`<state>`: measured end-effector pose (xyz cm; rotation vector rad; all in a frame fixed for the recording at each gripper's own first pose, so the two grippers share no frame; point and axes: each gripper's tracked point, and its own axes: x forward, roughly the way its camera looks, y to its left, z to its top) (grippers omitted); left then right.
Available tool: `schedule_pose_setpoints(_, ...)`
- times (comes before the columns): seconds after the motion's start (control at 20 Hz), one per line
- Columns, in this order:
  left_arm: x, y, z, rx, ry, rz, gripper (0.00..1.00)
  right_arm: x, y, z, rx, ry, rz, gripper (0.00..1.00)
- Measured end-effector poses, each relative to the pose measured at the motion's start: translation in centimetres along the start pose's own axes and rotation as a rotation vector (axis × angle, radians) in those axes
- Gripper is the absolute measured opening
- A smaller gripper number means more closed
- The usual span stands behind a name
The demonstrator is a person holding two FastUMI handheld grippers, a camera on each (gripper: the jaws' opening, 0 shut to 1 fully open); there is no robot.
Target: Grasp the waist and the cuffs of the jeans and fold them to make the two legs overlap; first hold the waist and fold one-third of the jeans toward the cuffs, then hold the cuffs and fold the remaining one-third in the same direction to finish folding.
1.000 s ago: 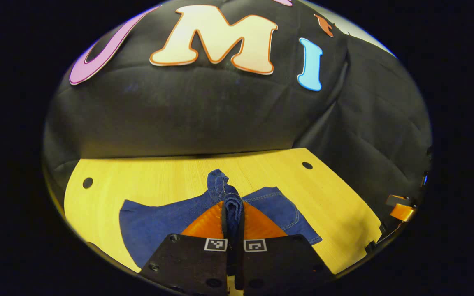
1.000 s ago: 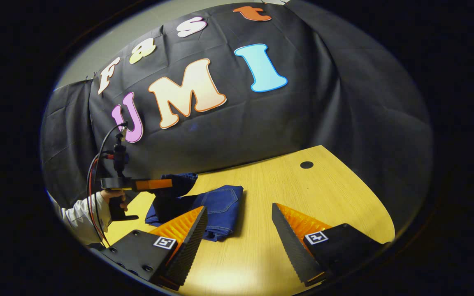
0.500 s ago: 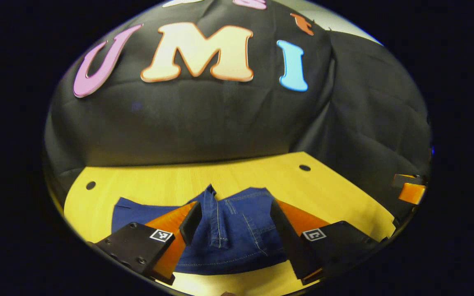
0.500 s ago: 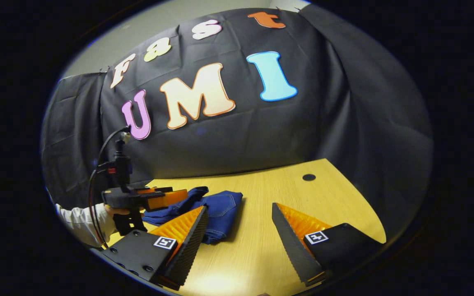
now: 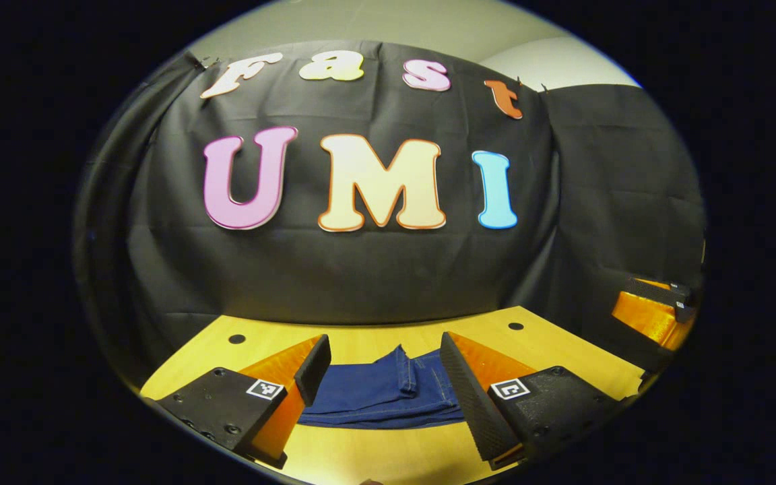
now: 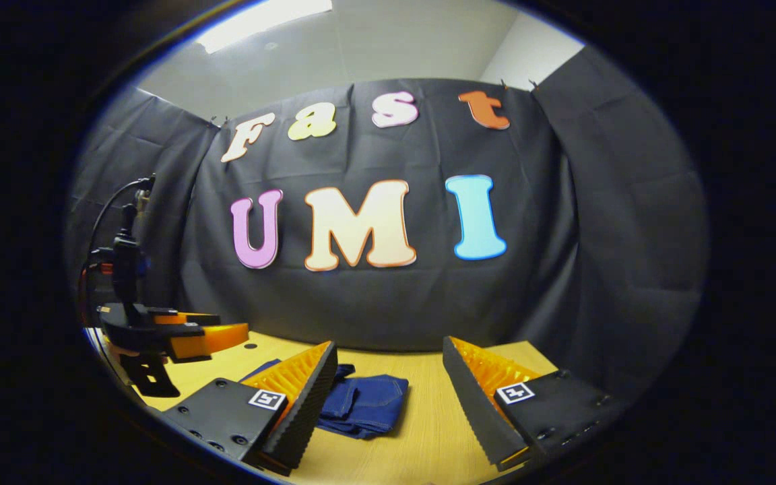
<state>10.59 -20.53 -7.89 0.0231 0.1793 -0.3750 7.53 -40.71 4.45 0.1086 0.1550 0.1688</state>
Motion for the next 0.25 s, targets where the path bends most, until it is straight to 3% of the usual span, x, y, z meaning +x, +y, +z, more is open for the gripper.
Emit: schedule_pose_setpoints(0.25, -6.3, 2.9, 2.3, 0.032, -0.054, 0.059, 0.95, -3.1, 3.3, 2.6, 0.03, -0.028, 0.008, 0.94)
